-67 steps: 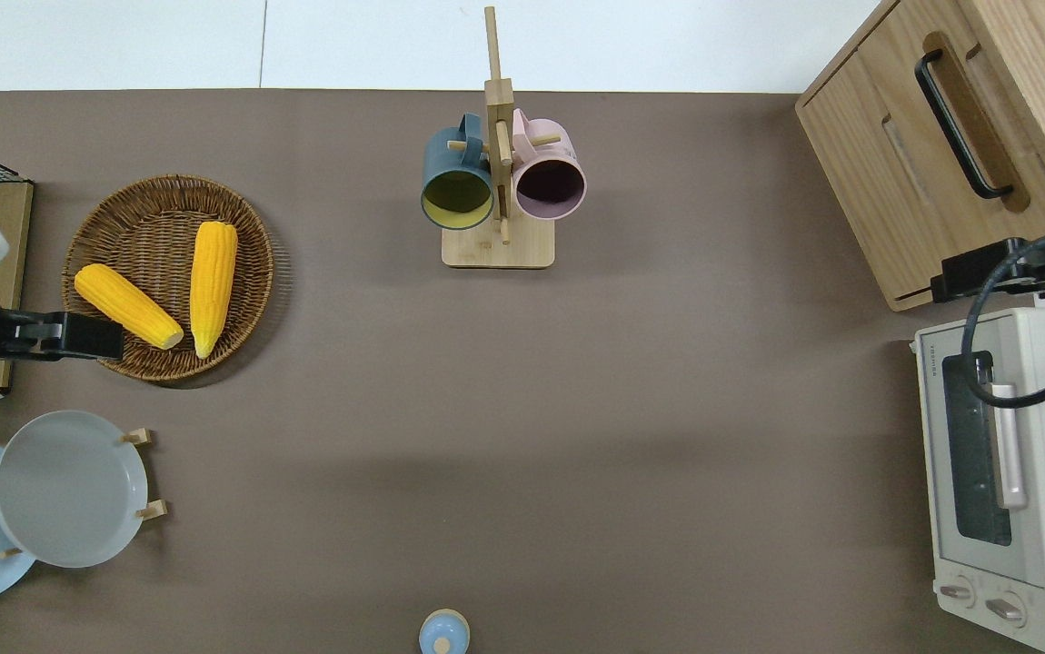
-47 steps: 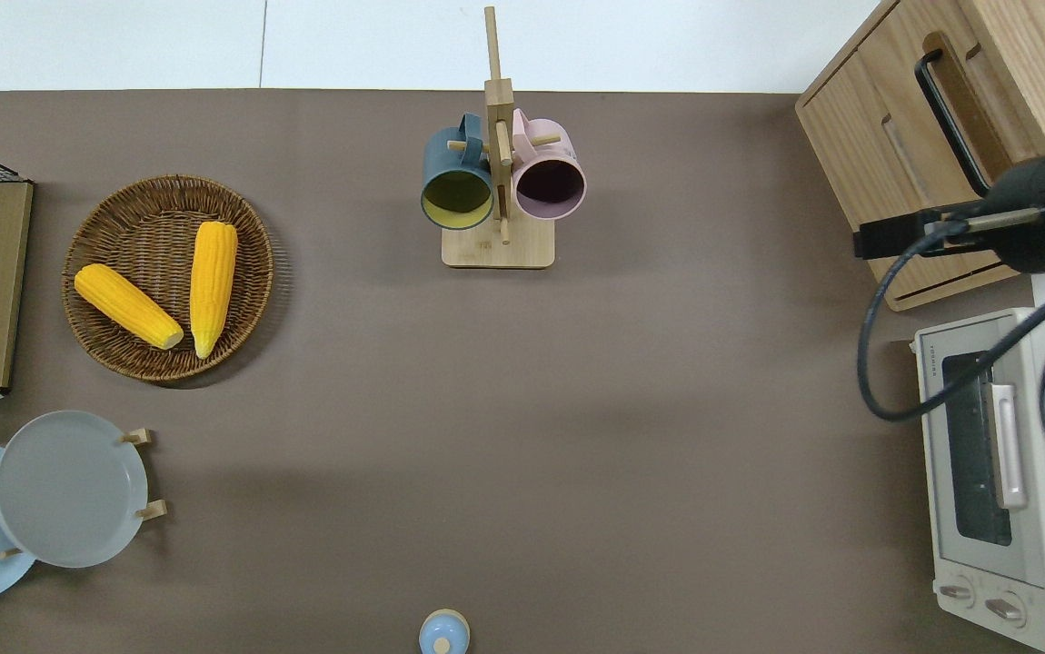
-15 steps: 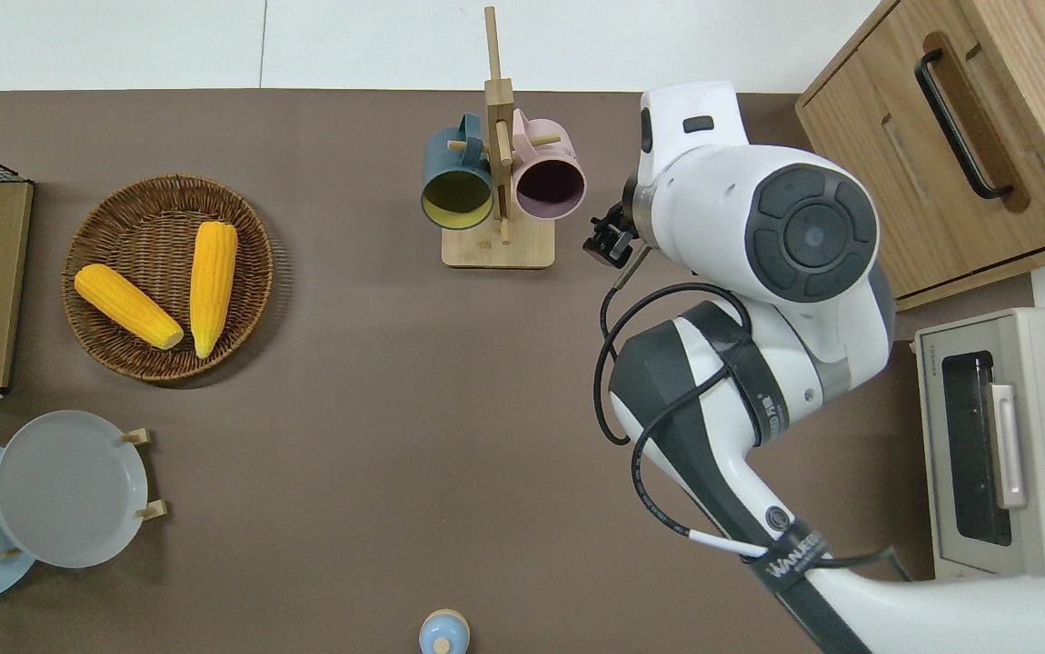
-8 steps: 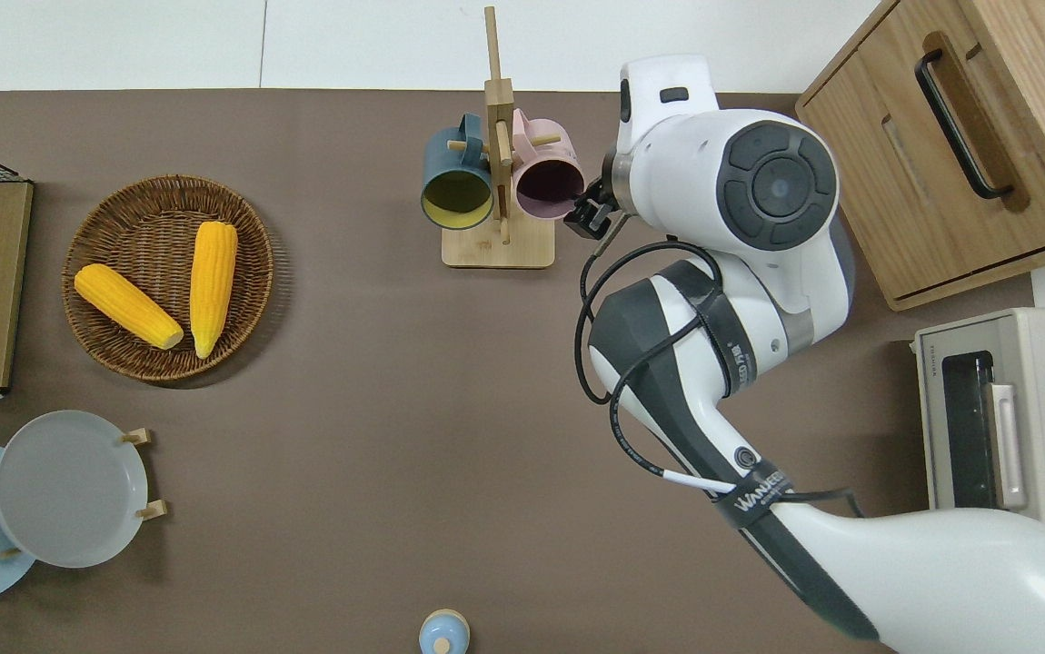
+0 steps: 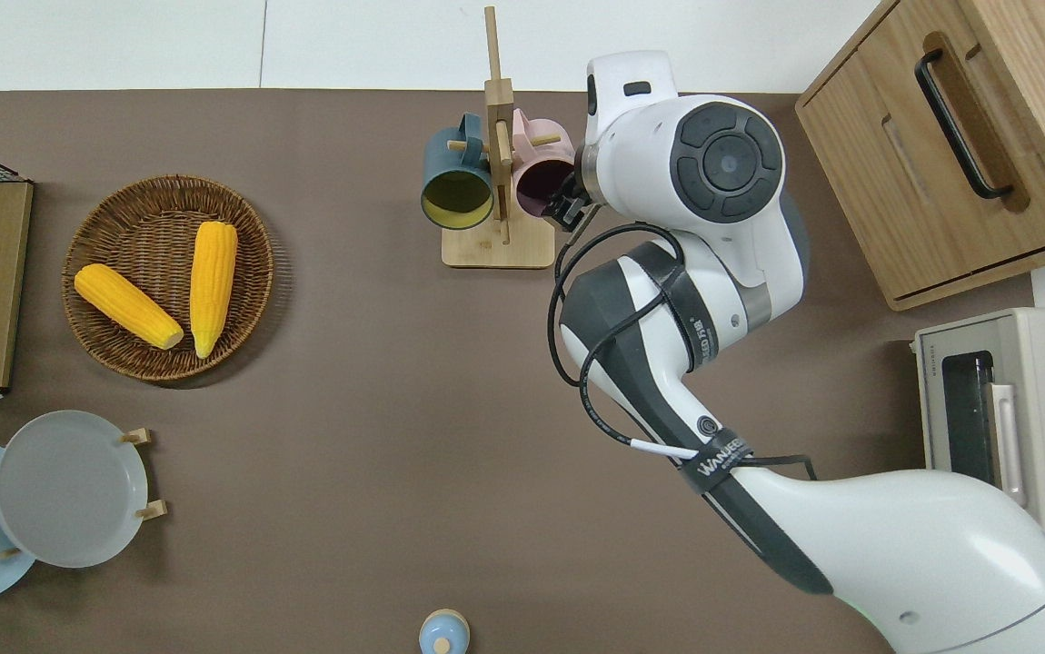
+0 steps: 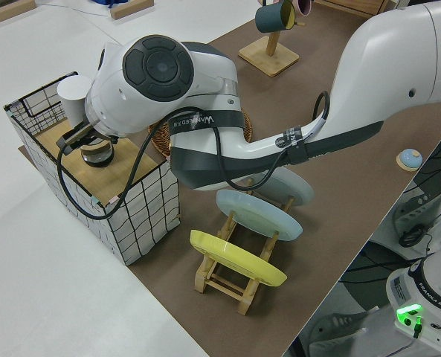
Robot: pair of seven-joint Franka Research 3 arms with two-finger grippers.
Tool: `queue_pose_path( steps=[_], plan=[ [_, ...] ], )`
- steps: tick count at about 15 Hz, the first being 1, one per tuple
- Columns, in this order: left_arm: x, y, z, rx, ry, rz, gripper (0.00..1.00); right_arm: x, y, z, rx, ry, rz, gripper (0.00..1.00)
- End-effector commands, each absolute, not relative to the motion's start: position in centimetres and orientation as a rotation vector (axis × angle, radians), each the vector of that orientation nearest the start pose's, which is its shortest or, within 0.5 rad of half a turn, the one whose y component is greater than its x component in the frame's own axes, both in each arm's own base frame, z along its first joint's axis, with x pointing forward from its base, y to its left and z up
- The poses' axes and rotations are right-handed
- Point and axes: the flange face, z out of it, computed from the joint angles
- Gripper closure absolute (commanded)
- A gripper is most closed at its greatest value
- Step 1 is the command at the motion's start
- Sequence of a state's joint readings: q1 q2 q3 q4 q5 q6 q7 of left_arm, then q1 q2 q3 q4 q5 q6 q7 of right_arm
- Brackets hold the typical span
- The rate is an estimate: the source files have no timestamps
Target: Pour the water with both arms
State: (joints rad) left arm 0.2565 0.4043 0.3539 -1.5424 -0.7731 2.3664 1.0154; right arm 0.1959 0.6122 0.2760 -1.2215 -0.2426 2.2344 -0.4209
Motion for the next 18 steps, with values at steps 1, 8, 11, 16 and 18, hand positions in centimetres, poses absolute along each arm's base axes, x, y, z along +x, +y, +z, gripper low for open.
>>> queue_pose_path(
  steps=[1,8,11,16,18],
  plan=[
    [61.5,36.6,48.3,-2.97,0.055,-1.109,0.01,72.1,29.3,46.2,-2.825,-1.396,-0.672,0.232],
    [61.6,36.6,48.4,-2.955,0.043,-1.124,0.33,72.2,29.7,46.0,-2.865,-1.342,-0.667,0.559],
    [61.7,36.4,48.4,-2.962,0.03,-1.132,0.76,71.9,30.4,46.0,-2.884,-1.335,-0.662,0.561],
    [61.7,36.5,48.4,-2.963,0.017,-1.132,1.0,71.8,30.4,46.5,-2.915,-1.283,-0.662,0.674],
    [61.7,36.5,48.4,-2.962,0.018,-1.13,1.0,71.8,30.4,46.5,-2.913,-1.279,-0.66,0.814]
  ],
)
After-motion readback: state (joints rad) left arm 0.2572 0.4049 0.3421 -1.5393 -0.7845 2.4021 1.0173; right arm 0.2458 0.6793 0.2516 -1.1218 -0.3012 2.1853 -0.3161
